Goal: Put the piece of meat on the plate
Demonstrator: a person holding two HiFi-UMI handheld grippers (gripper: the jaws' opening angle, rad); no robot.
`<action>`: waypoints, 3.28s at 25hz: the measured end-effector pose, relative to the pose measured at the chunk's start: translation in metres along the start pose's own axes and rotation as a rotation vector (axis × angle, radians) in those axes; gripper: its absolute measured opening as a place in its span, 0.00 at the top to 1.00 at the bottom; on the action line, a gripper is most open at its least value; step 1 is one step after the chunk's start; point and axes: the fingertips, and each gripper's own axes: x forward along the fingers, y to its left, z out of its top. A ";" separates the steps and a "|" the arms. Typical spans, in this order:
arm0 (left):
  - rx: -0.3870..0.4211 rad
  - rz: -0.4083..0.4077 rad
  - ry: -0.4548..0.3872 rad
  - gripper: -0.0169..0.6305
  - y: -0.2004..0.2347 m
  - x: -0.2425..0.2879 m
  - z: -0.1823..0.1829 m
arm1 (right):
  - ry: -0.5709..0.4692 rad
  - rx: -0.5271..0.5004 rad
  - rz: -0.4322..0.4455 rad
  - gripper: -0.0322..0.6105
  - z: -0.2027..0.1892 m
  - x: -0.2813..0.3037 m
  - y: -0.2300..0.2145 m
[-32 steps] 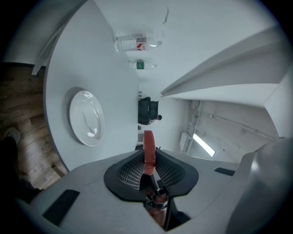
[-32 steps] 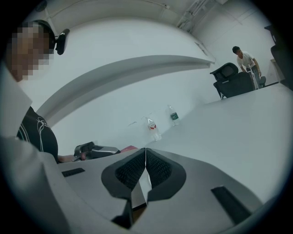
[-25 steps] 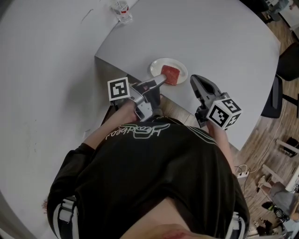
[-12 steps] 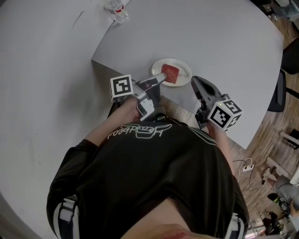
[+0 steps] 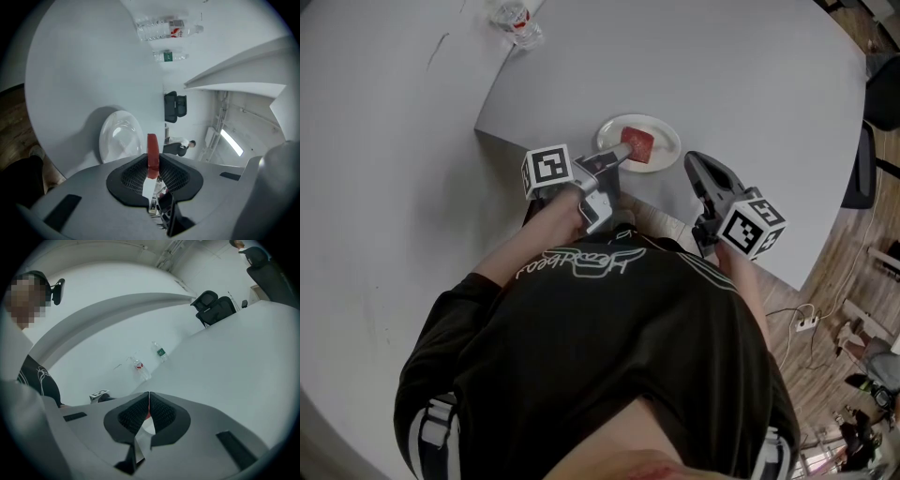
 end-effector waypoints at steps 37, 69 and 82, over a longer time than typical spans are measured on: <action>0.041 0.093 0.066 0.77 0.017 0.025 0.013 | 0.007 0.051 -0.013 0.94 0.002 0.021 -0.018; 0.987 0.476 0.068 0.50 0.012 0.018 -0.001 | -0.020 0.078 -0.014 0.94 -0.015 -0.035 -0.009; 1.167 0.258 0.035 0.61 -0.070 -0.001 -0.059 | -0.040 0.027 0.057 0.94 -0.013 -0.065 0.018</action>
